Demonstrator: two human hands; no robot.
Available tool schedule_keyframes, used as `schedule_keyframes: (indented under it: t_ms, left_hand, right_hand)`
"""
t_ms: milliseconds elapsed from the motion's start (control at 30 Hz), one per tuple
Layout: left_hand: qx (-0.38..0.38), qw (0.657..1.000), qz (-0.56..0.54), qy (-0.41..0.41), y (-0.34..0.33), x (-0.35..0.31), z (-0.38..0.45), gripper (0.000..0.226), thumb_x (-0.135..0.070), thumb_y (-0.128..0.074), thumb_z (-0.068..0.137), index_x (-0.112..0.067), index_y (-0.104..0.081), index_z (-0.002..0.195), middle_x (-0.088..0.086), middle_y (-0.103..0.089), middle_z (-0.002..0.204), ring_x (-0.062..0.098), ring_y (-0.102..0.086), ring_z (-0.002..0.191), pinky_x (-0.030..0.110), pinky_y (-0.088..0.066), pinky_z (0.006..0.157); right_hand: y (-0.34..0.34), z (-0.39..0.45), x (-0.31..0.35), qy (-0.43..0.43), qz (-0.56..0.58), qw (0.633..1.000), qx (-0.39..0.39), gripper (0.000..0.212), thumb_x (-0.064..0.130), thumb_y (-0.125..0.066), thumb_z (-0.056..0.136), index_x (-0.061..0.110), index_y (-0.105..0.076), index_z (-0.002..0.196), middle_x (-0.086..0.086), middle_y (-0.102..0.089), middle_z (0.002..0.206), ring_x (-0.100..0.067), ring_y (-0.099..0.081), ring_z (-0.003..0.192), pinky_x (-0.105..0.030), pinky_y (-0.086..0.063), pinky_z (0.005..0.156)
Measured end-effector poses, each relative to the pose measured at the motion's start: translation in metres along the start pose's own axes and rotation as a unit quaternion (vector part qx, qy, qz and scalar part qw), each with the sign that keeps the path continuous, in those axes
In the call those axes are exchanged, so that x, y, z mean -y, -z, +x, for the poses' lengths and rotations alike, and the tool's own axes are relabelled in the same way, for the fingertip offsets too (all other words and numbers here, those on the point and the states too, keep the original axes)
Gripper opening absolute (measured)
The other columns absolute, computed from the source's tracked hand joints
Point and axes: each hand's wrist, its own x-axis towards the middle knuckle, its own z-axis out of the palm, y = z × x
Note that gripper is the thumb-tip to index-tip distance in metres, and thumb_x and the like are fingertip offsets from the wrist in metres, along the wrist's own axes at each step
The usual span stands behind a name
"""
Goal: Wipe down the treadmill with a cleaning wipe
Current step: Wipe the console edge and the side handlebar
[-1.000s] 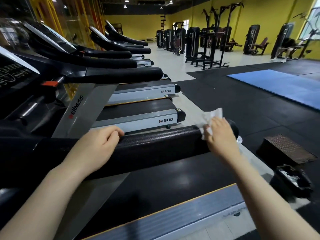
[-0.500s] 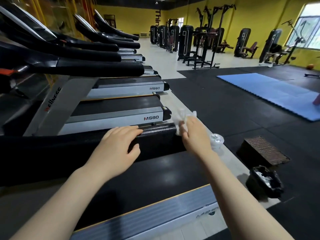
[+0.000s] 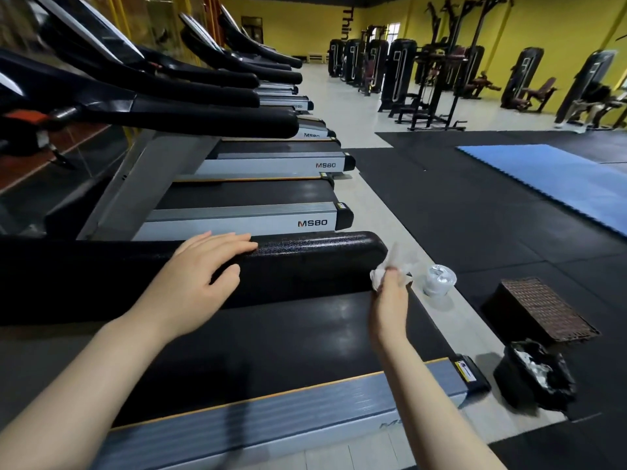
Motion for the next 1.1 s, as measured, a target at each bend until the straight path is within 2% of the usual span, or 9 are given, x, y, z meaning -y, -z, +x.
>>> schedule_keyframes:
  t_ms: [100, 267, 367, 467, 600, 733, 800, 967, 1100]
  left_hand:
    - [-0.006, 1.0, -0.006, -0.003, -0.001, 0.001, 0.0, 0.059, -0.044, -0.027, 0.084, -0.029, -0.06, 0.131, -0.015, -0.052, 0.142, 0.0, -0.039, 0.136, 0.027, -0.015, 0.121]
    - [-0.012, 0.999, -0.035, 0.003, 0.001, 0.001, 0.002, 0.057, -0.042, -0.028, 0.084, -0.031, -0.062, 0.128, -0.018, -0.053, 0.14, -0.003, -0.039, 0.134, 0.023, -0.016, 0.119]
    - [-0.009, 0.999, -0.043, 0.002, 0.001, 0.003, 0.002, 0.055, -0.041, -0.028, 0.085, -0.032, -0.061, 0.128, -0.018, -0.053, 0.14, -0.003, -0.039, 0.135, 0.027, -0.018, 0.12]
    - [-0.007, 0.999, -0.048, 0.005, 0.001, 0.005, 0.003, 0.054, -0.039, -0.028, 0.085, -0.033, -0.061, 0.128, -0.018, -0.053, 0.14, -0.002, -0.039, 0.135, 0.031, -0.02, 0.12]
    - [-0.012, 0.999, -0.043, 0.005, 0.0, 0.004, 0.003, 0.054, -0.038, -0.028, 0.085, -0.031, -0.062, 0.128, -0.017, -0.054, 0.139, 0.002, -0.041, 0.135, 0.032, -0.02, 0.12]
    - [0.002, 0.999, -0.037, 0.004, 0.003, 0.004, 0.004, 0.057, -0.036, -0.027, 0.085, -0.027, -0.061, 0.129, -0.015, -0.053, 0.14, -0.002, -0.039, 0.134, 0.02, -0.015, 0.118]
    - [0.021, 0.999, -0.034, -0.002, 0.006, 0.004, 0.002, 0.056, -0.034, -0.026, 0.088, -0.026, -0.058, 0.134, -0.016, -0.05, 0.143, -0.006, -0.034, 0.137, 0.015, -0.01, 0.117]
    - [0.002, 1.0, 0.004, 0.015, 0.032, 0.023, -0.024, 0.054, -0.022, -0.03, 0.094, -0.026, -0.044, 0.146, -0.021, -0.036, 0.149, -0.011, -0.017, 0.143, 0.014, -0.002, 0.119]
    - [-0.061, 0.995, 0.051, 0.065, 0.064, 0.059, -0.055, 0.054, -0.023, -0.03, 0.093, -0.023, -0.043, 0.146, -0.015, -0.038, 0.152, -0.005, -0.018, 0.145, 0.018, -0.003, 0.12]
  right_hand:
    - [0.001, 0.019, 0.014, -0.054, 0.096, 0.993, 0.047, 0.032, 0.021, -0.044, 0.094, 0.028, -0.05, 0.064, 0.013, -0.048, 0.064, -0.005, -0.04, 0.065, -0.027, -0.033, 0.068]
    - [-0.013, 0.011, 0.004, -0.093, 0.219, 0.971, 0.005, 0.031, 0.016, -0.037, 0.1, 0.025, -0.047, 0.072, 0.013, -0.057, 0.062, -0.003, -0.053, 0.065, -0.022, -0.043, 0.074]
    - [-0.026, -0.008, -0.022, -0.174, 0.378, 0.909, -0.016, 0.037, 0.003, -0.03, 0.098, 0.02, -0.055, 0.075, -0.001, -0.065, 0.077, -0.017, -0.062, 0.077, -0.031, -0.052, 0.078]
    - [-0.042, -0.018, -0.027, -0.242, 0.476, 0.844, 0.044, 0.039, 0.005, -0.033, 0.099, 0.012, -0.07, 0.107, -0.013, -0.072, 0.107, -0.03, -0.07, 0.095, -0.042, -0.059, 0.079]
    - [-0.083, -0.04, -0.032, -0.31, 0.541, 0.772, 0.119, 0.038, 0.014, -0.038, 0.101, 0.002, -0.062, 0.127, -0.022, -0.062, 0.128, -0.038, -0.059, 0.119, -0.05, -0.043, 0.106]
    - [-0.121, -0.073, -0.043, -0.382, 0.573, 0.699, 0.191, 0.042, 0.02, -0.038, 0.102, -0.002, -0.056, 0.133, -0.025, -0.054, 0.136, -0.041, -0.05, 0.128, -0.051, -0.032, 0.113]
    - [-0.115, -0.073, -0.042, -0.389, 0.553, 0.708, 0.204, 0.044, 0.019, -0.036, 0.1, 0.001, -0.053, 0.137, -0.024, -0.051, 0.14, -0.042, -0.046, 0.131, -0.053, -0.028, 0.115]
    - [-0.063, -0.043, -0.033, -0.29, 0.555, 0.775, 0.089, 0.053, 0.013, -0.037, 0.087, 0.01, -0.054, 0.137, -0.016, -0.057, 0.137, -0.034, -0.053, 0.127, -0.048, -0.033, 0.114]
    - [-0.109, -0.074, -0.032, -0.314, 0.543, 0.777, 0.053, 0.029, 0.014, -0.041, 0.076, 0.013, -0.068, 0.089, -0.009, -0.07, 0.097, -0.027, -0.063, 0.095, -0.039, -0.03, 0.116]
